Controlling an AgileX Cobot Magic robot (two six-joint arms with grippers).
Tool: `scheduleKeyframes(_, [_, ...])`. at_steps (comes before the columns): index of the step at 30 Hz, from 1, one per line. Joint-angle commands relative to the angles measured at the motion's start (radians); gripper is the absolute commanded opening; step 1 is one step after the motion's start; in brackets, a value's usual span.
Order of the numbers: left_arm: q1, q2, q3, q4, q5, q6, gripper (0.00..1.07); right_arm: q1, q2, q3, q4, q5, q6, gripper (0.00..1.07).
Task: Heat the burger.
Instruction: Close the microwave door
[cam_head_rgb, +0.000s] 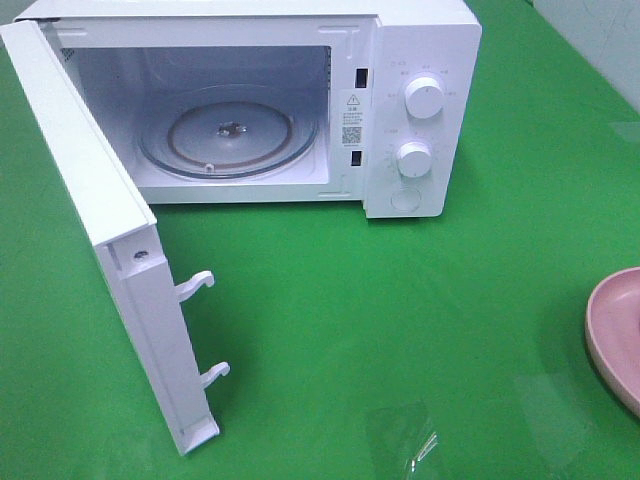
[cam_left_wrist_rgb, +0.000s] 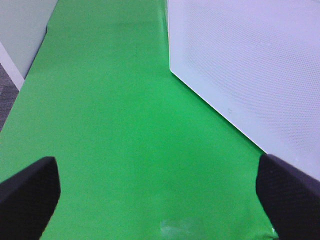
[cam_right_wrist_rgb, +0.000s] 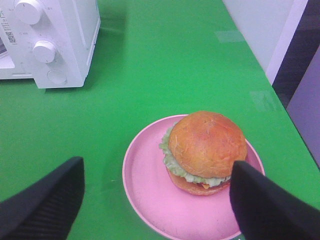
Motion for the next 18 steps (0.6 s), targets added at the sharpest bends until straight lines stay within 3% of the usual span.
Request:
scheduleKeyframes(1, [-0.005, -0.007, 0.002, 0.001, -0.007, 0.0, 1.0, -0.003, -0.027, 0.004, -0.004, -0.005, -0.007, 0.76])
scheduleKeyframes(18, [-0.005, -0.007, 0.002, 0.001, -0.007, 0.0, 1.0, -0.003, -0.027, 0.004, -0.004, -0.005, -0.007, 0.76])
